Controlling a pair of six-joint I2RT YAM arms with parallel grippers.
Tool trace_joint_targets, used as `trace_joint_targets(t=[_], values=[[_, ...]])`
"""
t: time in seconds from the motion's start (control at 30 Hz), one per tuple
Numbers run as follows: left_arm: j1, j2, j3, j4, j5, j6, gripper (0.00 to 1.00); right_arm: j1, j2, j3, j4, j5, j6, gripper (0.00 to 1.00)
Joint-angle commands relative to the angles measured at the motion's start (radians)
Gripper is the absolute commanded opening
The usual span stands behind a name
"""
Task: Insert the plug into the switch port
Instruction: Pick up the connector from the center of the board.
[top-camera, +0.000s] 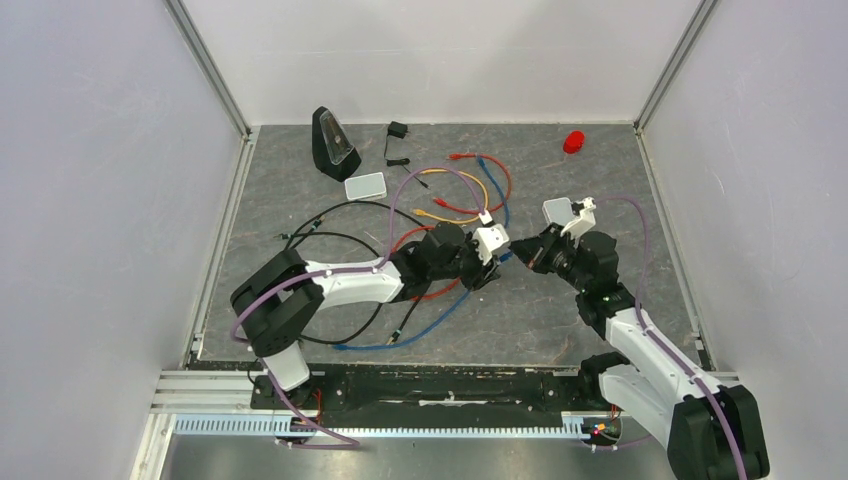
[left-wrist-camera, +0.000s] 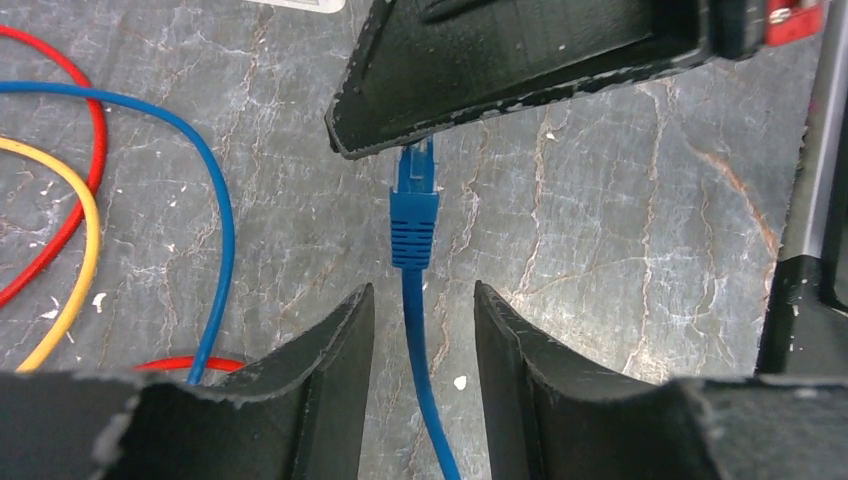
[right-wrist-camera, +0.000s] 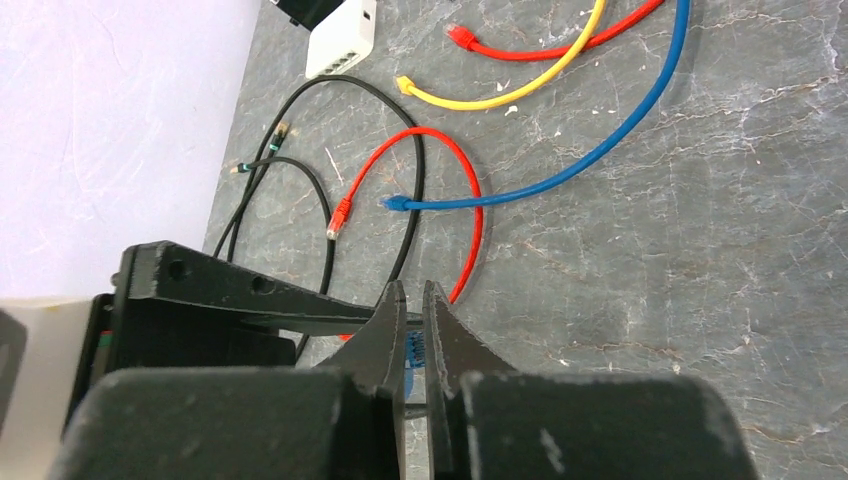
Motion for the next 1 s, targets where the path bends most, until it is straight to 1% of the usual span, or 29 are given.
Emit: trace_joint_targets(t=[0.0, 0.1, 0.27, 0.37, 0.43, 0.53, 0.7, 0.73, 0.9, 0.93, 0.97], values=[[0.001, 0.027, 0.058, 0.083, 0.003, 0.029, 0.46, -0.003, -0.031, -0.016, 0.062, 0.018, 0.026, 0.0], [0.001, 0.03, 0.06, 0.085, 0.019, 0.032, 0.4, -0.003, -0.03, -0.023, 0.065, 0.018, 0.024, 0.0], [0.002, 0.028, 0.058, 0.1, 0.037, 0.012, 0.38, -0.003, -0.031, -0.038, 0.079, 0.018, 0.032, 0.0], [0.002, 0.042, 0.085, 0.068, 0.06, 0.01, 0.34, -0.003, -0.033, -0.037, 0.083, 0.017, 0.032, 0.0], [0.001, 0.051, 0.091, 0.064, 0.073, 0.007, 0.3, -0.004, -0.033, -0.037, 0.084, 0.017, 0.03, 0.0], [0.001, 0.059, 0.091, 0.064, 0.074, 0.003, 0.21, -0.003, -0.034, -0.037, 0.084, 0.017, 0.029, 0.0], [0.001, 0.062, 0.095, 0.048, 0.077, 0.009, 0.03, -0.003, -0.037, -0.041, 0.083, 0.021, 0.024, 0.0], [0.002, 0.061, 0.097, 0.043, 0.075, 0.011, 0.02, -0.003, -0.039, -0.041, 0.083, 0.021, 0.023, 0.0], [0.003, 0.06, 0.095, 0.023, 0.049, 0.03, 0.02, -0.004, -0.037, -0.027, 0.076, 0.013, -0.01, 0.0], [0.001, 0.06, 0.095, 0.019, 0.029, 0.032, 0.02, -0.005, -0.035, -0.011, 0.054, 0.018, -0.038, 0.07], [0.002, 0.061, 0.097, 0.007, 0.007, 0.032, 0.02, -0.009, -0.031, 0.017, 0.015, 0.027, -0.079, 0.18]])
